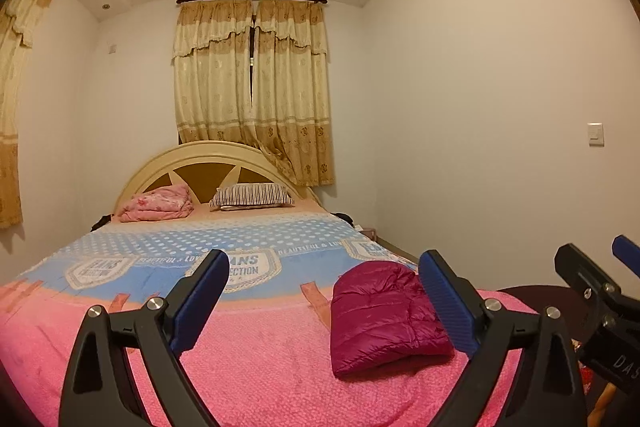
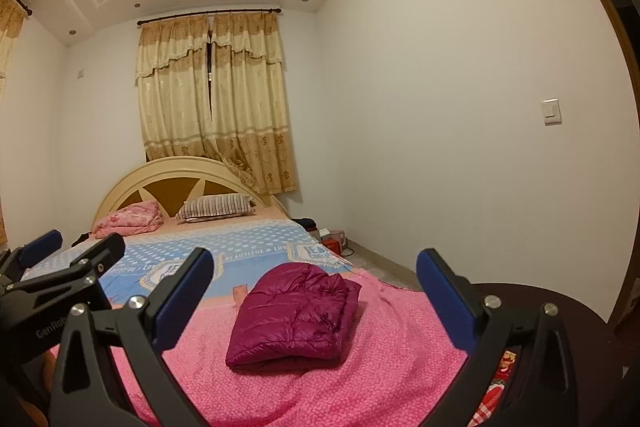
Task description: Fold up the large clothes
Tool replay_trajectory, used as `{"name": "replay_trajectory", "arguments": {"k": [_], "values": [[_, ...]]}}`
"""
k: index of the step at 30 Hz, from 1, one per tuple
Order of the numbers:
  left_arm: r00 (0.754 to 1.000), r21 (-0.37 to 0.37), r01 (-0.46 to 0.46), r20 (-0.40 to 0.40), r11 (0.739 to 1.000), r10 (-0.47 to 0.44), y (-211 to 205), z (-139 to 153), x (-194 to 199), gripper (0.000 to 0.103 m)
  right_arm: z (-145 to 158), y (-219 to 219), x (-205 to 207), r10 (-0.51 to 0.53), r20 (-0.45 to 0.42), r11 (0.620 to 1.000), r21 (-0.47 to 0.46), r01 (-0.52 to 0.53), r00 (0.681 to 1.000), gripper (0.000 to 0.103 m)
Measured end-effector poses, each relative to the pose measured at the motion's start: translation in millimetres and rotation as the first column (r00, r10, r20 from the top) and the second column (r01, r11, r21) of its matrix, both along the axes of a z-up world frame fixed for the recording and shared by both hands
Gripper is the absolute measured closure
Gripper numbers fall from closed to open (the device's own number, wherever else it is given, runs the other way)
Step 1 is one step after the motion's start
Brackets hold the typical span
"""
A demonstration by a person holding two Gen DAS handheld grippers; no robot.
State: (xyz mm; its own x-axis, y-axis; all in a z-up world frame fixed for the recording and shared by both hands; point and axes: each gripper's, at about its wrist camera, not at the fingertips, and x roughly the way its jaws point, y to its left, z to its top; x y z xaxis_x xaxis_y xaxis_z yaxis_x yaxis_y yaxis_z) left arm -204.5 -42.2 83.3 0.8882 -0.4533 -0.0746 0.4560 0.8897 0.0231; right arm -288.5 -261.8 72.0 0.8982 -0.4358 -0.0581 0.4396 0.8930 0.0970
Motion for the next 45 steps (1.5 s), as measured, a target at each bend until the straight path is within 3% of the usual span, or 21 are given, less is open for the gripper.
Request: {"name": "replay_trajectory", "arguments": {"k": [10, 45], "values": [[0.998, -0.002, 0.018, -0.055, 1.0, -0.018, -2.2, -4.9, 6.4, 0.007, -0.9, -3.4, -1.8, 0.0, -0.008, 0.999, 0.033, 0.0, 1.0, 0.0], [0.997, 0.009, 0.009, -0.077, 1.0, -0.008, -5.7, -9.4, 11.5, 0.006, -1.2, -5.5, 1.8, 0.02, -0.037, 0.999, 0.041, -0.019, 0.999, 0.0]]}}
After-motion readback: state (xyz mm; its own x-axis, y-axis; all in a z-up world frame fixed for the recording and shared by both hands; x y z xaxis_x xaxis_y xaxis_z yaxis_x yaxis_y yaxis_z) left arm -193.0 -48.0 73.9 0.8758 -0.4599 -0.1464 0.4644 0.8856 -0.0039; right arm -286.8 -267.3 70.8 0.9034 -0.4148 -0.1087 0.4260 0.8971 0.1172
